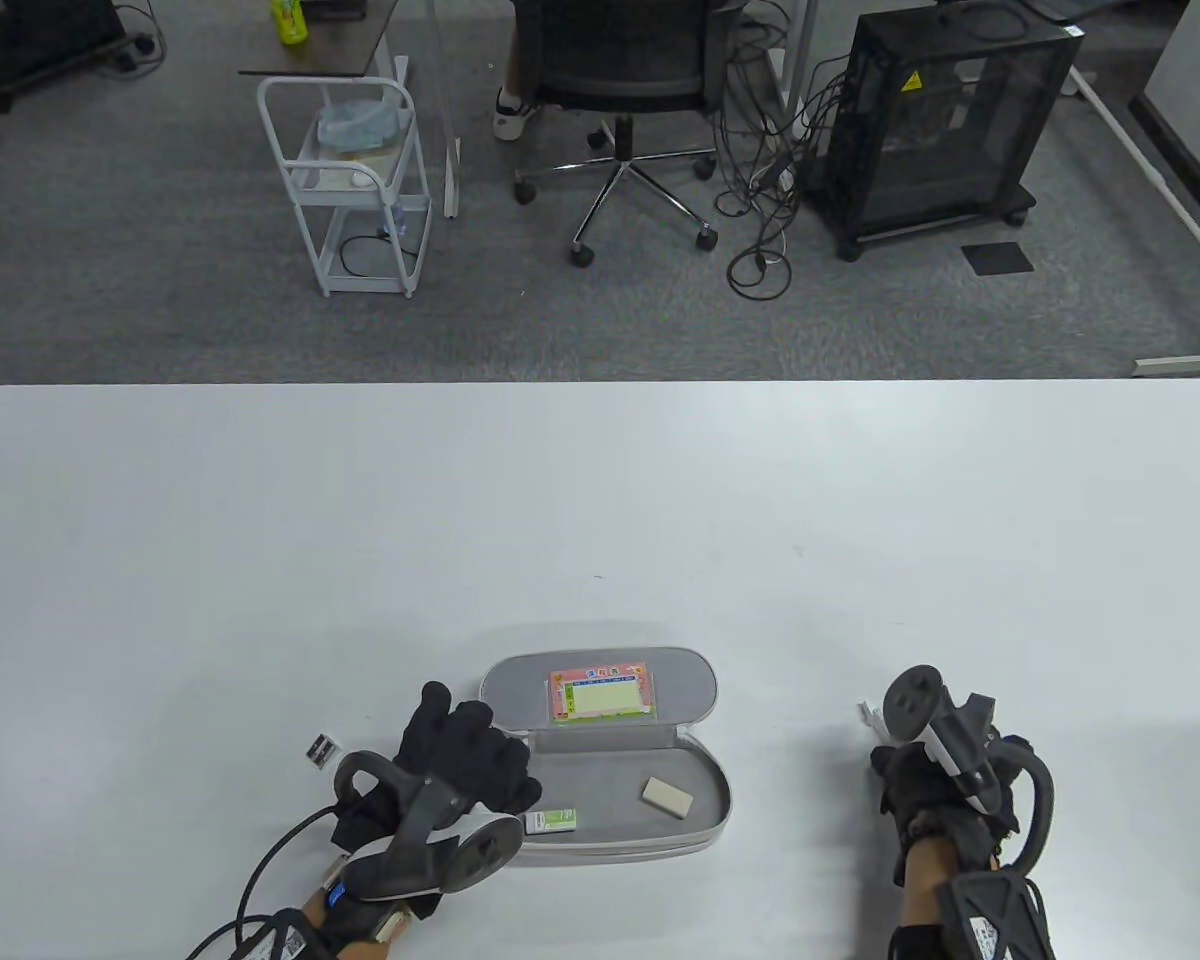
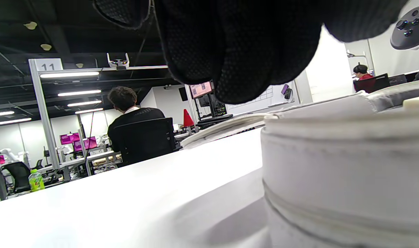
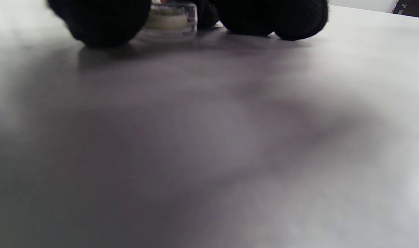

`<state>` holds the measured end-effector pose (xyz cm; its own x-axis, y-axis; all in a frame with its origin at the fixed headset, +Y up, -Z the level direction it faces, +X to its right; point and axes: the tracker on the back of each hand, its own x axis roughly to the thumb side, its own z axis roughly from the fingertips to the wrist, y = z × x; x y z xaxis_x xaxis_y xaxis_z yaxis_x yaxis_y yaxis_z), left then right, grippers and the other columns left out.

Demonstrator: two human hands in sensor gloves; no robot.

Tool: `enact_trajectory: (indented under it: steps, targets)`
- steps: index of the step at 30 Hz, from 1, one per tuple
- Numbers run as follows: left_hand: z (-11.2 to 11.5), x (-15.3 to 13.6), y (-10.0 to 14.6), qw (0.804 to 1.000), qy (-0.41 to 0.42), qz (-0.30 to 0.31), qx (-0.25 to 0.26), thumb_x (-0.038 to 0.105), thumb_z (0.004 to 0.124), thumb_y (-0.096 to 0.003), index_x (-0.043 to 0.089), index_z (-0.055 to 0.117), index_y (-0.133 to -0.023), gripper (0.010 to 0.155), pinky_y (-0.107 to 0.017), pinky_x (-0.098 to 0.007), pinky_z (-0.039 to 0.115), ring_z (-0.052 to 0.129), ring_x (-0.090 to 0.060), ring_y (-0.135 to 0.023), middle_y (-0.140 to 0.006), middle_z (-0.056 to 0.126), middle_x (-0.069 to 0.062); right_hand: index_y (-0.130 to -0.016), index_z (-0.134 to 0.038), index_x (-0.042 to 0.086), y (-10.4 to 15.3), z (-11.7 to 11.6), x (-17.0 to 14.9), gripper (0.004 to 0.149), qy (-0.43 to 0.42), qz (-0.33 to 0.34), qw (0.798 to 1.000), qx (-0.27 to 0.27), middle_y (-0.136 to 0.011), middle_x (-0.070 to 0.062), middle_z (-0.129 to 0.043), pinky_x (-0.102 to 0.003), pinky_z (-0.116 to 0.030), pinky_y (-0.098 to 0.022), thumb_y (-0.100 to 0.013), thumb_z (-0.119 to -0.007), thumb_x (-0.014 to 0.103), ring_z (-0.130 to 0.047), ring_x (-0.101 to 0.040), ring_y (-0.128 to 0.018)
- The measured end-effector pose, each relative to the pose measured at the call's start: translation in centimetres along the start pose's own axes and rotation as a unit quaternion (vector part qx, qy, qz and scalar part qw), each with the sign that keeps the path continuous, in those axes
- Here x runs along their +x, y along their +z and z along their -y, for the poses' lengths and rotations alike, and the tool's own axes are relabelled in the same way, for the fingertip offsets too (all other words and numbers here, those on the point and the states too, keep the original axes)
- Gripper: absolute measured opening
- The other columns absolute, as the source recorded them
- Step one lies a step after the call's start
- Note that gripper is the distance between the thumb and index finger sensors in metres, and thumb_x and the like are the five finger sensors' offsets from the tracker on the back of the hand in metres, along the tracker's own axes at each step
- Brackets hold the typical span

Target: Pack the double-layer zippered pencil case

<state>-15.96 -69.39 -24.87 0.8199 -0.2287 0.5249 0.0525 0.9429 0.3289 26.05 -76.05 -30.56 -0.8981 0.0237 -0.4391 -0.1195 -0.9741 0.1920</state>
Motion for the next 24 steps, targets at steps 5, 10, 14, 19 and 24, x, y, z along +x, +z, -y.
enact_trajectory:
  steps: [5,10,14,19,24]
  targets:
    - [0.1,-0.6,0.0,1.000,-0.005,-0.011,-0.005,0.056,0.069,-0.0454,0.028,0.087,-0.075,0.045,-0.071,-0.058,0.061,0.091,-0.027,-0.084,-0.071,0.099,0.004,-0.098,-0.064,0.009,0.3,0.3,0.4,0.072,0.005,0.013,0.999,-0.045,-0.085,-0.014,-0.077,-0.061,-0.043,-0.070,-0.040,-0.079,0.049,-0.080,-0.038,-0.071]
    - [0.4,-1.0,0.0,1.000,-0.004,-0.019,-0.014,0.056,0.069,-0.0453,0.028,0.087,-0.075,0.045,-0.071,-0.058,0.061,0.091,-0.027,-0.083,-0.071,0.100,0.003,-0.095,-0.067,0.007,2.5,2.1,2.7,0.072,-0.064,0.110,0.984,-0.128,-0.082,-0.012,-0.081,-0.060,-0.047,-0.068,-0.041,-0.079,0.052,-0.084,-0.035,-0.069]
    - [0.2,-1.5,0.1,0.999,0.000,-0.034,-0.009,0.057,0.069,-0.0455,0.028,0.087,-0.075,0.045,-0.071,-0.058,0.061,0.091,-0.027,-0.083,-0.071,0.100,0.003,-0.095,-0.066,0.006,7.7,3.4,8.0,0.072,-0.146,0.278,0.937,-0.156,-0.081,-0.013,-0.081,-0.060,-0.048,-0.068,-0.042,-0.079,0.052,-0.084,-0.035,-0.068]
    - [-0.5,-2.0,0.4,0.997,0.019,-0.068,0.010,0.057,0.069,-0.0459,0.027,0.087,-0.075,0.045,-0.070,-0.057,0.062,0.092,-0.028,-0.082,-0.071,0.100,0.003,-0.094,-0.070,0.008,14.3,2.1,14.2,0.072,-0.061,0.421,0.885,-0.191,-0.079,-0.010,-0.086,-0.059,-0.050,-0.068,-0.040,-0.080,0.055,-0.089,-0.031,-0.065]
    - [-0.8,-2.3,0.6,0.997,0.019,-0.074,0.014,0.057,0.069,-0.0461,0.028,0.087,-0.075,0.045,-0.070,-0.058,0.062,0.091,-0.028,-0.083,-0.071,0.100,0.003,-0.092,-0.073,0.009,16.1,-0.1,17.1,0.073,0.013,0.456,0.870,-0.188,-0.077,-0.009,-0.088,-0.059,-0.051,-0.068,-0.037,-0.081,0.055,-0.090,-0.031,-0.064]
